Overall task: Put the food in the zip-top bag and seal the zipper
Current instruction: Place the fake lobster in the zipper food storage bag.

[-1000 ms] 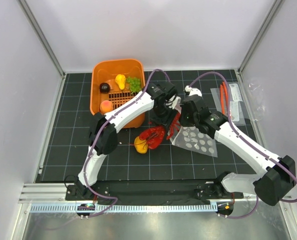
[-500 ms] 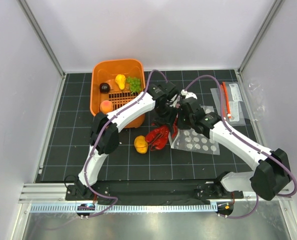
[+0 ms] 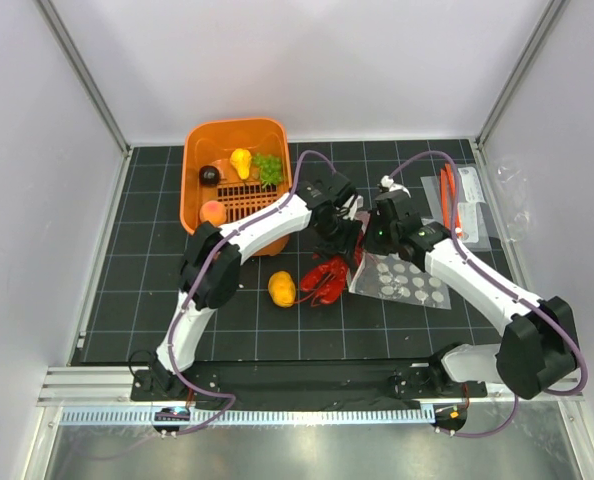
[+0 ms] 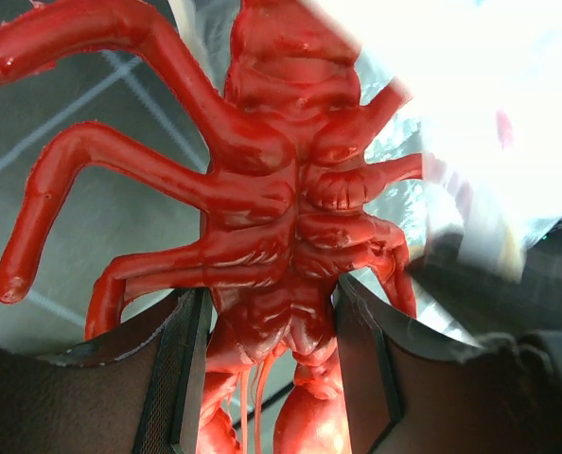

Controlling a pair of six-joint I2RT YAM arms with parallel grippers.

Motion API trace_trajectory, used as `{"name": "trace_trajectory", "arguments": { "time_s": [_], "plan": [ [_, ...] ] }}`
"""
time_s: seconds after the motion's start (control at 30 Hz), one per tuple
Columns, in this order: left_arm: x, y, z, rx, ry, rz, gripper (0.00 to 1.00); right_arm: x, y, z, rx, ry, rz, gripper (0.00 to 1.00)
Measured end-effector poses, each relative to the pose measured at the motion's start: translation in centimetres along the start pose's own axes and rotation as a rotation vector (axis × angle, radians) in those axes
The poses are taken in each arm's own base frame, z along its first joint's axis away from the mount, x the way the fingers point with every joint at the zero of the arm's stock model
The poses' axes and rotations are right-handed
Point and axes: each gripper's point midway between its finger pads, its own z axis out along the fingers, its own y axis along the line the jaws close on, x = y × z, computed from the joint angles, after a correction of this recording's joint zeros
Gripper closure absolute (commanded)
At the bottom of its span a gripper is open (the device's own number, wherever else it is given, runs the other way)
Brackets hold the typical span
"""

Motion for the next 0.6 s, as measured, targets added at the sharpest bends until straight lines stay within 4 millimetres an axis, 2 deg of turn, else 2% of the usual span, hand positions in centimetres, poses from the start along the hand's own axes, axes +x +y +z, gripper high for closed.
{"name": "trace_trajectory", "arguments": {
  "time_s": [0.17, 0.4, 0.6],
  "plan": [
    [0.4, 0.0, 1.0, 0.039, -0.004, 0.028, 0.88, 0.5, -1.6, 0.9, 0.011, 0.029, 0.062, 0.99],
    [0.8, -0.5, 1.5, 0.094, 0.008, 0.079, 0.83, 1.1, -0.4, 1.4, -0.058, 0.062, 0.057, 0.99],
    [0.3, -1.0, 1.5, 0.119, -0.014, 0.102, 0.71, 2.2, -0.8, 1.9, -0.062, 0.082, 0.059, 0.99]
  ]
}}
